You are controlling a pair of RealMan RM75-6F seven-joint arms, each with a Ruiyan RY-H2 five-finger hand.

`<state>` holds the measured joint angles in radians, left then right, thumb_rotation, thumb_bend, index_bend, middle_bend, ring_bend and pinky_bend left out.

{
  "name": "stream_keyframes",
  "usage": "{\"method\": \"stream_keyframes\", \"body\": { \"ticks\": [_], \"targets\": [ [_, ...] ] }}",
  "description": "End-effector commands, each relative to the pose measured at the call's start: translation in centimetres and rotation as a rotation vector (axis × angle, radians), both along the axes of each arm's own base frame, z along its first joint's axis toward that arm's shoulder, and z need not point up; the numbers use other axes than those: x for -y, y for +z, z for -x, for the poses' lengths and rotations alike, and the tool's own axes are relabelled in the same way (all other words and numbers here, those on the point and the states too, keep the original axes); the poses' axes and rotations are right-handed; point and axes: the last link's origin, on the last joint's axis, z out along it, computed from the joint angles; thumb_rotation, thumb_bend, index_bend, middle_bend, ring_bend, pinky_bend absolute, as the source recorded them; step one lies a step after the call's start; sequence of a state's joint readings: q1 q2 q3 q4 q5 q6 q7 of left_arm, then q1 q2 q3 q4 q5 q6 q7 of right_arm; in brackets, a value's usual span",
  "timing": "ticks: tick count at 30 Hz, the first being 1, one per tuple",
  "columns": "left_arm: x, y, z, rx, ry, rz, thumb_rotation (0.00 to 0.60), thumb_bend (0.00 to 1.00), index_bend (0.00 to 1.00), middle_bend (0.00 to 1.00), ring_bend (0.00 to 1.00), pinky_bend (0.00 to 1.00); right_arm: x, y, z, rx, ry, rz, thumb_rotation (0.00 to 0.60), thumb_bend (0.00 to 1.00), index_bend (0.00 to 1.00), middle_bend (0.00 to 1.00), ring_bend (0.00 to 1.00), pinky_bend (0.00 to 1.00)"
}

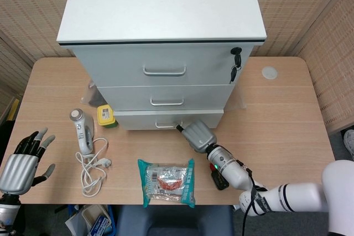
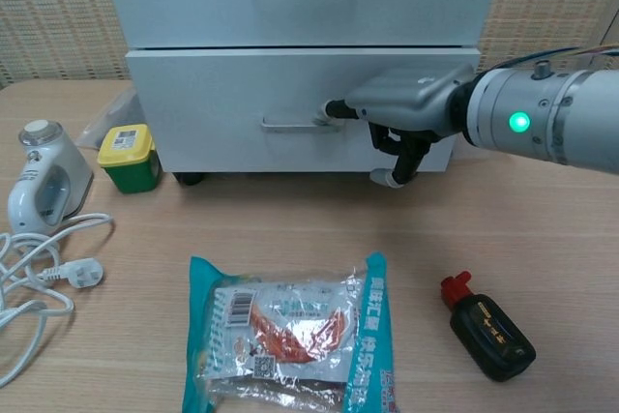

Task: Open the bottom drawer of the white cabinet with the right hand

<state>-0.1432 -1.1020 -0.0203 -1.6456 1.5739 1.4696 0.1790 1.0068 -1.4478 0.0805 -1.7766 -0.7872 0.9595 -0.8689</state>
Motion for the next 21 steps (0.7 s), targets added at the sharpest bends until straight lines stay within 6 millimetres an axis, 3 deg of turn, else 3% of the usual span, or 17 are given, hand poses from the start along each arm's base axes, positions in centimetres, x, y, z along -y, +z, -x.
{"method": "stream_keyframes", "body": {
  "ticks": [1, 21],
  "targets": [
    [0.0, 0.0, 0.1, -0.003, 0.001, 0.002, 0.600, 0.29, 0.14, 0.01, 0.06, 0.14, -0.4, 0.1, 0.1, -0.011, 0.011, -0.001, 0.600, 0.35, 0.09, 0.88, 0.98, 0.92],
    [0.0, -0.4, 0.0, 0.002, 0.002, 0.009, 0.600, 0.29, 0.14, 0.01, 0.06, 0.14, -4.0, 0.7, 0.3, -0.057, 0.066, -0.052, 0.600, 0.35, 0.08, 0.88, 0.98, 0.92]
  ]
}}
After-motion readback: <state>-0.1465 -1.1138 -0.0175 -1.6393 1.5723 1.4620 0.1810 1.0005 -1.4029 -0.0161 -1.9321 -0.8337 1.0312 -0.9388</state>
